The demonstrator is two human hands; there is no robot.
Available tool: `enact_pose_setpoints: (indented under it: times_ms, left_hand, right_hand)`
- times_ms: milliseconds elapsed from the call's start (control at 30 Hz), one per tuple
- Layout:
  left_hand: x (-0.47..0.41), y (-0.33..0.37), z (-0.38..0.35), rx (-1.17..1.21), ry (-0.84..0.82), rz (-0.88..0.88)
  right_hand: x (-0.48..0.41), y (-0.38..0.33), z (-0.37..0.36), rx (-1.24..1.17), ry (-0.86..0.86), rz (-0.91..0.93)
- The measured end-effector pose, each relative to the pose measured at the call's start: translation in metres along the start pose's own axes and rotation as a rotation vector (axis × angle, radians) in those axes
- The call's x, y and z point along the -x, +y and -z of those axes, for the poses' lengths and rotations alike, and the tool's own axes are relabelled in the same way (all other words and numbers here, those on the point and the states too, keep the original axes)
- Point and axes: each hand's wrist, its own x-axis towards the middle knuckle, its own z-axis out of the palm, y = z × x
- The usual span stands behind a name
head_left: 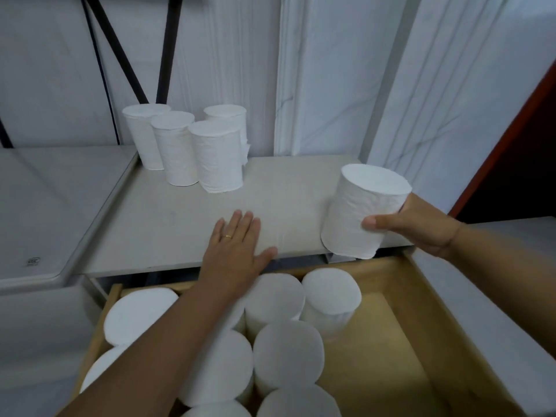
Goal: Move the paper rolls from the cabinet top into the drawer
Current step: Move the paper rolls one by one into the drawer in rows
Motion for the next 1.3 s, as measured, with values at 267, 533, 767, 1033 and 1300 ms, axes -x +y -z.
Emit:
enact_pose_setpoints:
  times_ms: [267,533,767,1033,1300]
  left_hand:
    - [0.061,0.074,-0.016,0.215,-0.094,-0.312]
    - [0.074,0.088,-0.022,0.171,-0.197,-0.340]
    - [0.075,0.088,-0.024,0.185,-0.200,-0.335]
    - [0.075,0.087,-0.023,0.197,-0.195,-0.339]
    - [0.077,0.089,-0.022,0.176,-0.198,-0.328]
  right_hand:
    - [0.099,0.035,0.038,0.083,-0.354,-0.185]
    - [0.109,0.089,-0.011,0.374,-0.361,-0.302]
    - [0.105,0.104,-0.021,0.446,-0.346,-0.413]
    - [0.109,0.091,-0.016,-0.076,-0.386,-0.847]
    - [0.113,0.075,-0.051,-0.312,-0.277,-0.854]
